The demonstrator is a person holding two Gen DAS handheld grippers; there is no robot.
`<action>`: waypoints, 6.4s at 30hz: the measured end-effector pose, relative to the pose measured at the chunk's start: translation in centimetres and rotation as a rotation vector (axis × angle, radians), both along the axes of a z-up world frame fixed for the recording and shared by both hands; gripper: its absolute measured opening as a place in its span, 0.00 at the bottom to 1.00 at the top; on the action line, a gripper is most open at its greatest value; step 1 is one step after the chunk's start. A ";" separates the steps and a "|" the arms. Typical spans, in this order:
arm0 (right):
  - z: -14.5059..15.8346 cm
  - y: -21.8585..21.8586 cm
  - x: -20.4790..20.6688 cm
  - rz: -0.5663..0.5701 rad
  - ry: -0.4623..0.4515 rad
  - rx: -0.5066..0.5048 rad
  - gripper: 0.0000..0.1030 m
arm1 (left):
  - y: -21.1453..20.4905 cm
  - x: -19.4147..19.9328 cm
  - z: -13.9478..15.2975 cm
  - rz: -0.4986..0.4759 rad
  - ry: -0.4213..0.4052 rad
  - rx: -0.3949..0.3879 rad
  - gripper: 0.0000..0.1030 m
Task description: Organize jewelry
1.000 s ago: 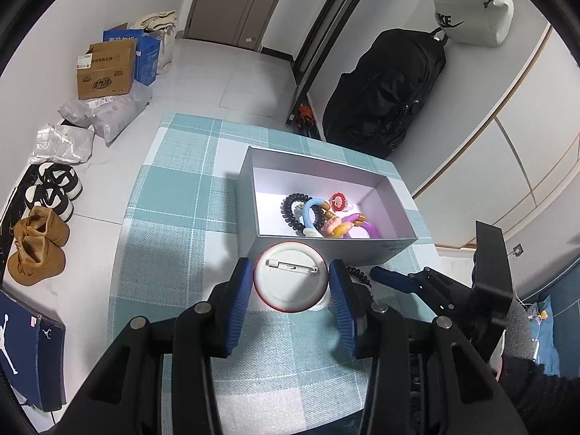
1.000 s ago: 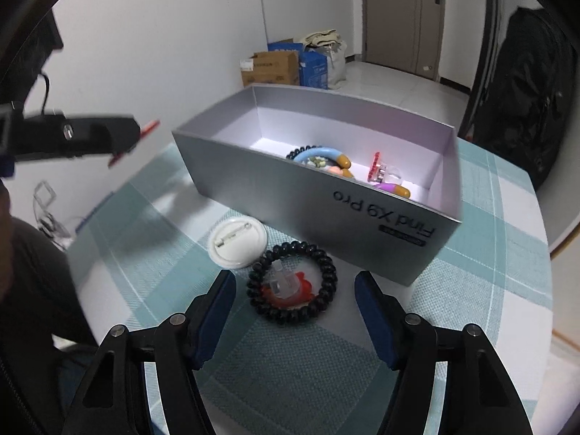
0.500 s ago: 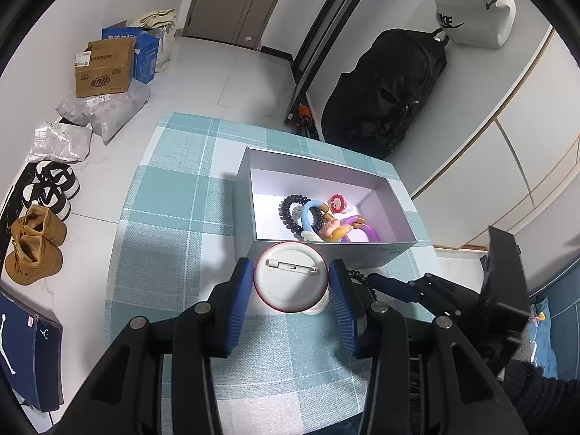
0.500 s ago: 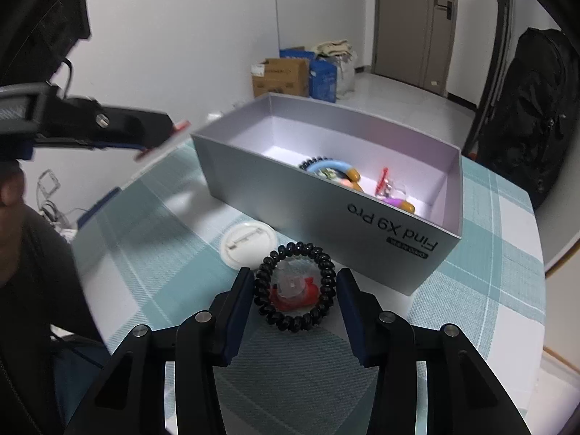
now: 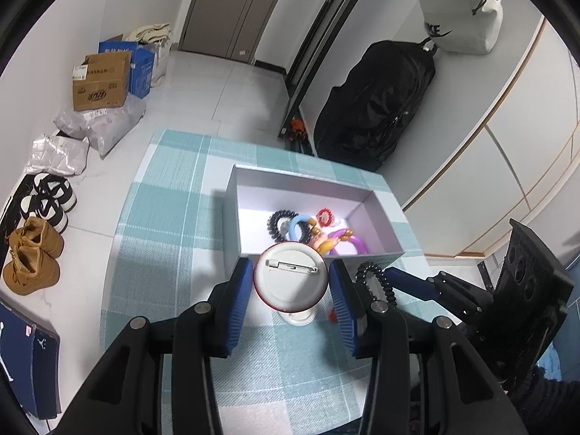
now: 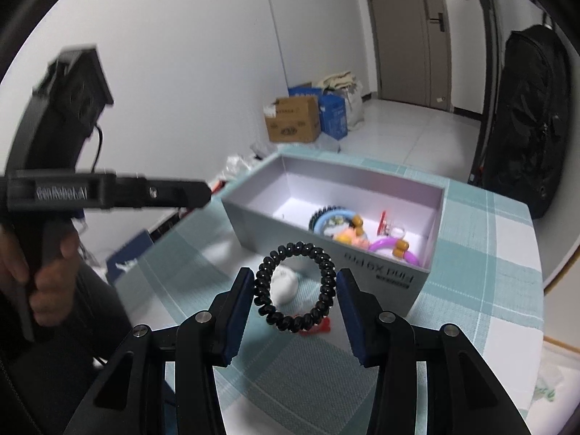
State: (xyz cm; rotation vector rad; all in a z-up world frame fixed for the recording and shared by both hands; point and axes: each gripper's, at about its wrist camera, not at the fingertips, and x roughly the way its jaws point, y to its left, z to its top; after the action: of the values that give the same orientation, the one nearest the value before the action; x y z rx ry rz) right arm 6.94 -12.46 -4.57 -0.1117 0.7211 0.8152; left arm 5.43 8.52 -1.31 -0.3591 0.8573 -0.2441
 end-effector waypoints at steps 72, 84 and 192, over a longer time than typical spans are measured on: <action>2.1 -4.0 9.7 -0.125 0.151 0.264 0.76 | -2.5 7.3 -1.1 0.042 0.053 -0.062 0.58; 2.5 -4.4 7.5 -0.138 0.091 0.258 0.82 | -2.9 5.2 -0.6 0.064 -0.012 0.062 0.59; 0.0 -6.0 3.2 -0.190 0.161 0.048 0.16 | -7.5 2.6 -6.4 0.035 0.173 0.396 0.52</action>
State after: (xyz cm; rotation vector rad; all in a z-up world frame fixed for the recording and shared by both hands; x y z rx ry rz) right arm 10.18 -18.44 -4.57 0.0662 0.8494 0.6640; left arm 8.00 0.98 -7.67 -0.0247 1.0447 -0.0071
